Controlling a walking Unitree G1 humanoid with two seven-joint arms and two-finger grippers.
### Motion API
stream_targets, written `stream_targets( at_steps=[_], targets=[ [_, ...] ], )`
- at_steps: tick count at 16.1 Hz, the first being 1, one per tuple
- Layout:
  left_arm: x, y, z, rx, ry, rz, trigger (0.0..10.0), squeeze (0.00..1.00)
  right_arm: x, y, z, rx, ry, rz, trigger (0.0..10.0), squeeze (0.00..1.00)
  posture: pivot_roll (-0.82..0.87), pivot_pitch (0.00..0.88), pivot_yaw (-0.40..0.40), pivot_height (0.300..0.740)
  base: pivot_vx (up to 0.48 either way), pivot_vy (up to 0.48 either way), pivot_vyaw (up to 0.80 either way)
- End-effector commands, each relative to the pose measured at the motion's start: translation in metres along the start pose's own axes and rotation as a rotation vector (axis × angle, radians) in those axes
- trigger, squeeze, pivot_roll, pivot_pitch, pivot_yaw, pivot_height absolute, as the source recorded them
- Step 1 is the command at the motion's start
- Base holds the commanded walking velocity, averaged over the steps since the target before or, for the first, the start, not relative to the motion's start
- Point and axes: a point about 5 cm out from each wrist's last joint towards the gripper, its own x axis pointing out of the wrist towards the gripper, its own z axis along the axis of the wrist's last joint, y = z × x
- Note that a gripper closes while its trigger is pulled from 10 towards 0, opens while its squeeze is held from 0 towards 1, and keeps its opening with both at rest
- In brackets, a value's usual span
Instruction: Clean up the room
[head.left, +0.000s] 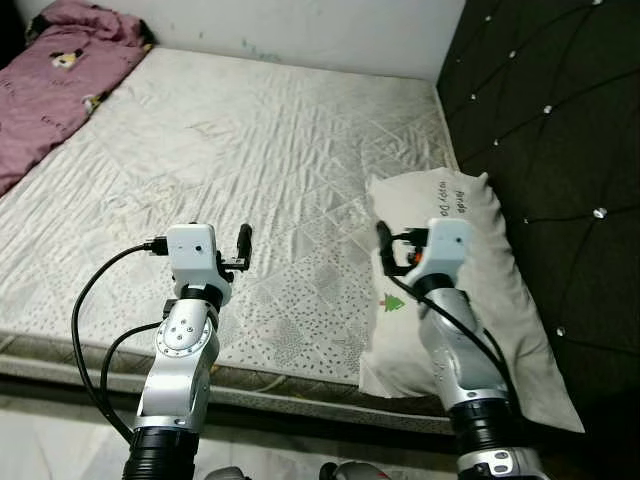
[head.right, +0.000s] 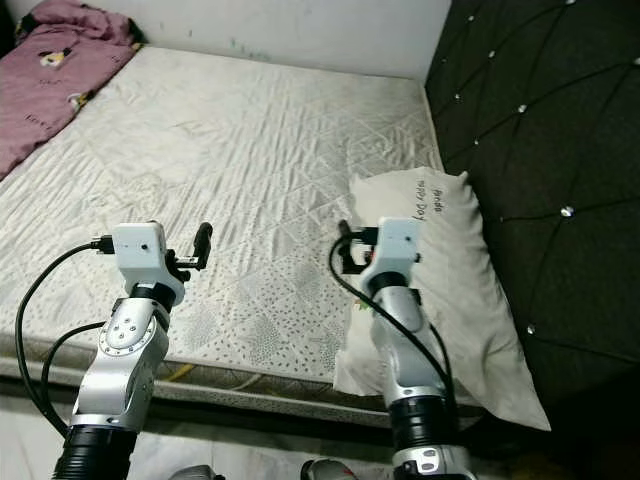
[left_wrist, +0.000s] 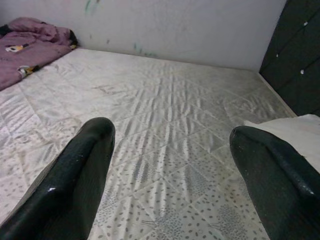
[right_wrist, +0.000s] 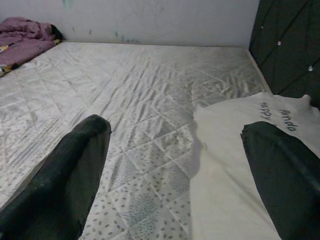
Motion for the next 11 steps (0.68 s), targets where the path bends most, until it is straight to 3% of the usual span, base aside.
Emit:
stream_targets(
  at_steps=[1,3,8,10,11],
  targets=[
    [-0.004,0.0,-0.004,-0.011,0.013,0.0,10.0,0.0,0.003,0.001,0.001,-0.006,-0.001,0.002,10.0,0.0,0.07,0.0,-0.049,0.74,0.0,0.0,-0.8],
    [-0.01,-0.002,-0.009,-0.006,0.025,-0.022,10.0,0.0,0.002,0.007,-0.001,0.008,-0.002,-0.001,10.0,0.0,0.07,0.0,-0.044,0.74,0.0,0.0,-0.8],
    [-0.008,-0.008,-0.015,-0.023,0.051,-0.025,10.0,0.0,0.002,0.01,-0.005,0.025,0.004,-0.002,10.0,0.0,0.05,0.0,-0.038,0.74,0.0,0.0,-0.8],
    [-0.008,-0.011,-0.014,-0.019,0.049,-0.032,10.0,0.0,0.002,0.009,-0.002,0.02,-0.012,0.008,10.0,0.0,0.05,0.0,-0.037,0.74,0.0,0.0,0.0],
    [-0.007,-0.012,-0.013,-0.021,0.049,-0.041,10.0,0.0,0.003,0.009,-0.004,0.019,0.003,0.003,10.0,0.0,0.05,0.0,-0.045,0.74,0.0,0.0,-0.8]
  ],
)
